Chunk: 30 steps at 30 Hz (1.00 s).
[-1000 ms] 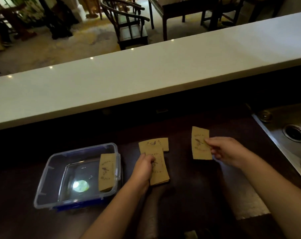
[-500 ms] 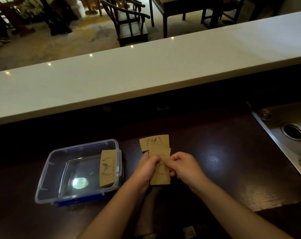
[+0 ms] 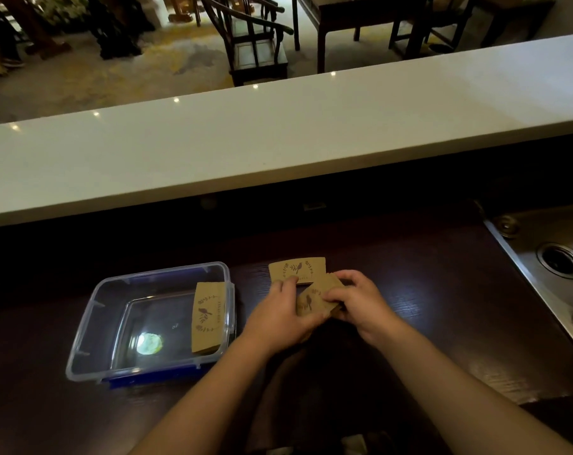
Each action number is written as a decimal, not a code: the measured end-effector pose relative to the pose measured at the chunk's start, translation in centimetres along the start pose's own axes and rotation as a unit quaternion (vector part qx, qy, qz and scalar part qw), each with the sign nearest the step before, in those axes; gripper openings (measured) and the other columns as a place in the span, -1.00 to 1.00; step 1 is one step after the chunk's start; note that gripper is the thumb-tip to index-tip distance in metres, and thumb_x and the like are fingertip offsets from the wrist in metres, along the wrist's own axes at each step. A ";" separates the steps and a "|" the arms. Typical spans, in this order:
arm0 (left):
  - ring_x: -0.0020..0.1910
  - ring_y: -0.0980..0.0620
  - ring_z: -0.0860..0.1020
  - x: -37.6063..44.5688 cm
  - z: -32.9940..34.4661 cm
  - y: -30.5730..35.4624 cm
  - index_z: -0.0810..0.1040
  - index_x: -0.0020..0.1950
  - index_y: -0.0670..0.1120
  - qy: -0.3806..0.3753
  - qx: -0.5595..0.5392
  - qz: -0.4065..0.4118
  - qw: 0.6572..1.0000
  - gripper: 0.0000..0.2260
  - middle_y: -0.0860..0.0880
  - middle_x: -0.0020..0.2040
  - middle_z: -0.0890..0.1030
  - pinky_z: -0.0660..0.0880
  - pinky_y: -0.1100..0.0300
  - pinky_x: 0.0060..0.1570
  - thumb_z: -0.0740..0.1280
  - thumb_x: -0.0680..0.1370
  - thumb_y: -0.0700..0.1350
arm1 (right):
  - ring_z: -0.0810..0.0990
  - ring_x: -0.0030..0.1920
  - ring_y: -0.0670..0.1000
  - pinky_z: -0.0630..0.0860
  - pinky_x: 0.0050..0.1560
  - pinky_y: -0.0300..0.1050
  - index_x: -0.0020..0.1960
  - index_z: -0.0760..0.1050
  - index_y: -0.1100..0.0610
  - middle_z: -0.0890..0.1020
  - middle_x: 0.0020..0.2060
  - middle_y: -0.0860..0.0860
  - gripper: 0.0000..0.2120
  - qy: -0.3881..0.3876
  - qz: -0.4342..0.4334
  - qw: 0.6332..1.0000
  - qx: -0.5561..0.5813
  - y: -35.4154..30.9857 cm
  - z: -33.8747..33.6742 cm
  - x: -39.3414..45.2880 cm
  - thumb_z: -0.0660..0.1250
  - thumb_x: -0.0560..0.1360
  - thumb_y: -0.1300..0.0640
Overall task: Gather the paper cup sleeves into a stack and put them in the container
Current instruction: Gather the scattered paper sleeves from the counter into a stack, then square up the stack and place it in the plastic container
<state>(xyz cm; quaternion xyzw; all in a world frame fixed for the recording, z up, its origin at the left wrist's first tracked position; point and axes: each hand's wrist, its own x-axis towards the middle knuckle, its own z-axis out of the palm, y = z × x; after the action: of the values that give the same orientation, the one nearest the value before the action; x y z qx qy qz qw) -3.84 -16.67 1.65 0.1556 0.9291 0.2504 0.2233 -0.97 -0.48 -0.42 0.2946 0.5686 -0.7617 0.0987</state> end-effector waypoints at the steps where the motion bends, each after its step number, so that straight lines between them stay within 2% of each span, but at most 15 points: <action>1: 0.29 -0.02 0.42 0.1 0.3 -0.3 0.12 0.51 -0.04 0.014 0.041 0.010 0.999 -0.12 -0.02 0.36 0.35 0.45 0.08 0.17 0.33 0.35 0.36 | 0.70 -0.12 0.08 0.64 -0.29 -0.09 0.10 0.46 0.15 0.66 -0.04 0.15 -0.67 0.017 0.006 1.000 0.021 0.1 0.1 0.2 0.39 0.39 0.40; 3: 0.32 -0.05 0.38 0.5 0.8 -1.1 0.11 0.51 -0.06 0.016 0.081 0.033 0.996 -0.10 -0.06 0.39 0.35 0.41 0.07 0.22 0.39 0.33 0.30 | 0.69 -0.11 0.09 0.64 -0.31 -0.09 0.10 0.42 0.15 0.64 -0.02 0.16 -0.65 0.034 0.016 0.998 0.048 0.4 0.5 0.6 0.39 0.40 0.41; 6: 0.34 -0.09 0.34 1.7 0.8 -2.0 0.14 0.51 -0.10 0.026 0.134 0.062 0.989 -0.20 -0.11 0.39 0.38 0.34 0.09 0.30 0.42 0.38 0.10 | 0.68 -0.07 0.08 0.64 -0.28 -0.09 0.18 0.38 0.05 0.62 0.01 0.12 -0.55 0.026 0.020 0.998 0.058 0.8 1.2 1.3 0.39 0.41 0.41; 9: 0.35 -0.09 0.32 3.4 -0.2 -2.4 0.17 0.50 -0.13 0.029 0.165 0.075 0.983 -0.24 -0.11 0.40 0.38 0.30 0.07 0.33 0.43 0.41 0.04 | 0.67 -0.04 0.06 0.62 -0.22 -0.09 0.16 0.45 0.07 0.65 0.00 0.09 -0.60 0.032 0.011 0.999 0.018 0.5 1.5 2.5 0.41 0.39 0.35; 12: 0.36 -0.09 0.31 5.7 -1.6 -2.4 0.19 0.49 -0.12 0.034 0.192 0.096 0.976 -0.23 -0.10 0.40 0.37 0.34 0.03 0.31 0.46 0.39 0.05 | 0.65 -0.08 0.02 0.54 -0.25 -0.13 0.02 0.47 0.01 0.65 -0.06 0.05 -0.67 0.067 -0.018 0.996 -0.063 -0.6 1.8 4.2 0.46 0.34 0.26; 16: 0.39 -0.08 0.28 8.3 -2.6 -2.4 0.14 0.51 -0.08 0.039 0.229 0.095 0.968 -0.17 -0.07 0.42 0.35 0.36 -0.05 0.27 0.47 0.37 0.09 | 0.63 -0.08 0.02 0.61 -0.13 -0.07 0.15 0.44 0.09 0.62 -0.08 0.03 -0.58 0.098 -0.047 0.986 -0.123 -1.7 2.6 6.4 0.48 0.34 0.24; 19: 0.40 -0.08 0.24 9.6 -2.7 -2.7 0.14 0.51 -0.06 0.035 0.226 0.089 0.969 -0.14 -0.05 0.41 0.35 0.35 -0.08 0.26 0.49 0.34 0.11 | 0.60 0.00 0.07 0.60 0.03 0.06 0.20 0.46 0.13 0.59 0.02 0.08 -0.52 0.121 -0.065 0.965 -0.222 -2.0 2.9 7.9 0.48 0.32 0.17; 24: 0.41 -0.10 0.22 10.5 -1.8 -3.6 0.11 0.52 -0.04 -0.004 0.203 0.057 0.977 -0.11 -0.04 0.42 0.33 0.42 -0.13 0.22 0.51 0.33 0.09 | 0.55 0.11 0.16 0.54 0.11 0.01 0.30 0.45 0.12 0.49 0.18 0.15 -0.40 0.140 -0.044 0.911 -0.387 -1.5 2.6 9.3 0.45 0.28 0.04; 26: 0.38 -0.10 0.27 10.6 -1.7 -4.0 0.10 0.52 -0.04 -0.013 0.199 0.050 0.979 -0.11 -0.05 0.42 0.33 0.44 -0.12 0.17 0.51 0.33 0.10 | 0.50 0.16 0.17 0.48 0.12 -0.02 0.34 0.41 0.10 0.44 0.21 0.15 -0.37 0.134 -0.053 0.903 -0.404 -1.1 2.4 9.6 0.43 0.30 0.02; 30: 0.34 -0.10 0.33 11.0 -1.8 -4.3 0.10 0.53 -0.03 -0.026 0.200 0.062 0.978 -0.14 -0.05 0.40 0.35 0.47 -0.10 0.15 0.49 0.35 0.08 | 0.35 0.28 0.14 0.35 0.13 -0.05 0.40 0.33 0.02 0.41 0.31 0.08 -0.36 0.092 -0.129 0.890 -0.428 -0.8 2.0 10.0 0.40 0.34 0.08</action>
<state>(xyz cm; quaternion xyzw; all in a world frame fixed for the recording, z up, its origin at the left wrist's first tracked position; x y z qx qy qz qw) -14.83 -16.52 -2.95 0.2613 0.9426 0.0692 0.1959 -10.09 -0.23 -5.03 0.2166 0.8789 -0.4202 0.0638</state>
